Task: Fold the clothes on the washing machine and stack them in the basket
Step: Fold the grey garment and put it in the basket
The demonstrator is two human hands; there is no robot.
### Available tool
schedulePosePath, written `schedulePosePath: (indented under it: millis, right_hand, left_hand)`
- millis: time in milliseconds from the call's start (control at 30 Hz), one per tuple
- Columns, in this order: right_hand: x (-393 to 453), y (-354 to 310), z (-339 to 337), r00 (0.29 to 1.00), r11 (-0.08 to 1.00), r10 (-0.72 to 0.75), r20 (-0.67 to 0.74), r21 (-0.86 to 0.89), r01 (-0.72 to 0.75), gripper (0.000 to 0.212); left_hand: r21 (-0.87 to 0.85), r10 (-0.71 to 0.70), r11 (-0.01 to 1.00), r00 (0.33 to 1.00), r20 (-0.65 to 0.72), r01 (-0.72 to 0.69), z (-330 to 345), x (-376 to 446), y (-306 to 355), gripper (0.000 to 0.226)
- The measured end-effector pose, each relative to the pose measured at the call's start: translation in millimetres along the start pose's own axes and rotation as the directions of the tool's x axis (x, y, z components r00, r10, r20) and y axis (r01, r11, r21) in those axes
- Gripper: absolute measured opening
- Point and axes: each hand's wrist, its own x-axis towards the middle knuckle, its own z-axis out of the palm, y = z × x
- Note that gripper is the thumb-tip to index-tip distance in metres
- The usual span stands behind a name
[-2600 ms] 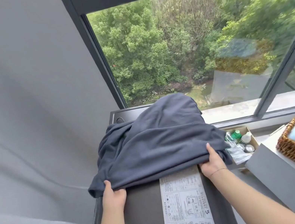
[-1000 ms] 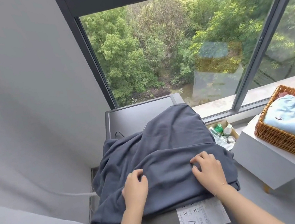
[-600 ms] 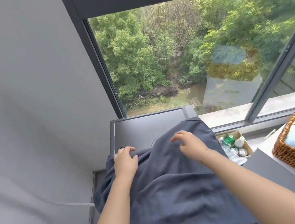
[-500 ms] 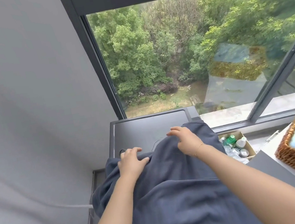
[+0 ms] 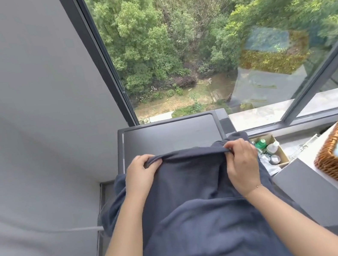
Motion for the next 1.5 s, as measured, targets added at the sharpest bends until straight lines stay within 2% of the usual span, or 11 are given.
schedulePosePath:
  millis: [200, 333, 467, 533, 700, 800, 900, 1167, 1267, 1400, 1500]
  right_hand:
    - [-17.5, -11.4, -24.1, 1.000, 0.993, 0.021, -0.008, 0.120, -0.020, 0.009]
    - [-61.6, -7.9, -41.1, 0.973, 0.993, -0.080, 0.217, 0.106, 0.058, 0.010]
    - [-93.0, 0.7, -42.4, 0.909, 0.997, -0.072, 0.410, 0.027, 0.067, 0.016]
    - [-88.7, 1.9, -46.8, 0.883, 1.000, -0.030, 0.469, 0.014, 0.026, 0.021]
    - [-61.9, -9.6, -55.7, 0.700, 0.891, 0.352, 0.622, 0.005, -0.453, 0.062]
    - [-52.5, -12.7, -47.2, 0.627, 0.709, 0.604, 0.493, 0.027, -0.705, 0.065]
    - [-45.0, -5.9, -47.0, 0.552, 0.586, 0.724, 0.413, 0.054, -0.809, 0.042]
    - [-49.2, -4.5, -60.3, 0.537, 0.446, 0.795, 0.280, 0.330, -0.832, 0.030]
    - [-49.4, -10.5, -64.3, 0.567, 0.431, 0.798, 0.204, 0.464, -0.774, 0.029]
    - [-38.0, -25.6, -67.4, 0.568, 0.382, 0.808, 0.154, 0.597, -0.705, 0.029]
    - [-34.4, -33.9, -64.7, 0.660, 0.447, 0.707, 0.254, 0.562, -0.696, 0.032]
  left_hand:
    - [-0.038, 0.109, 0.994, 0.987, 0.115, -0.105, -20.0, -13.2, -3.9, 0.024]
    - [0.134, 0.109, 0.981, 0.969, 0.221, -0.141, -14.2, -41.5, -25.0, 0.042]
    - [0.296, -0.161, 0.954, 0.772, 0.615, -0.037, -5.5, -73.4, -30.7, 0.018]
    - [0.296, -0.227, 0.955, 0.725, 0.651, 0.032, -8.0, -75.7, -24.7, 0.016]
    - [0.242, 0.029, 0.965, 0.963, 0.269, -0.097, 22.4, -46.9, 29.5, 0.019]
    - [0.282, -0.005, 0.951, 0.910, 0.415, -0.124, 72.3, -31.0, 52.4, 0.032]
    - [0.362, -0.090, 0.924, 0.853, 0.514, -0.120, 111.9, -31.5, 50.5, 0.031]
    - [-0.030, 0.185, 0.983, 0.980, 0.079, -0.183, 72.7, -14.9, 67.8, 0.021]
    - [-0.330, 0.123, 0.930, 0.983, -0.140, -0.163, 24.9, 0.7, 86.0, 0.017]
    - [-0.799, -0.151, 0.524, 0.891, -0.429, -0.296, -48.8, 20.8, 103.6, 0.017]
    - [-0.750, -0.254, 0.492, 0.751, -0.609, -0.442, -81.5, 28.2, 90.6, 0.013]
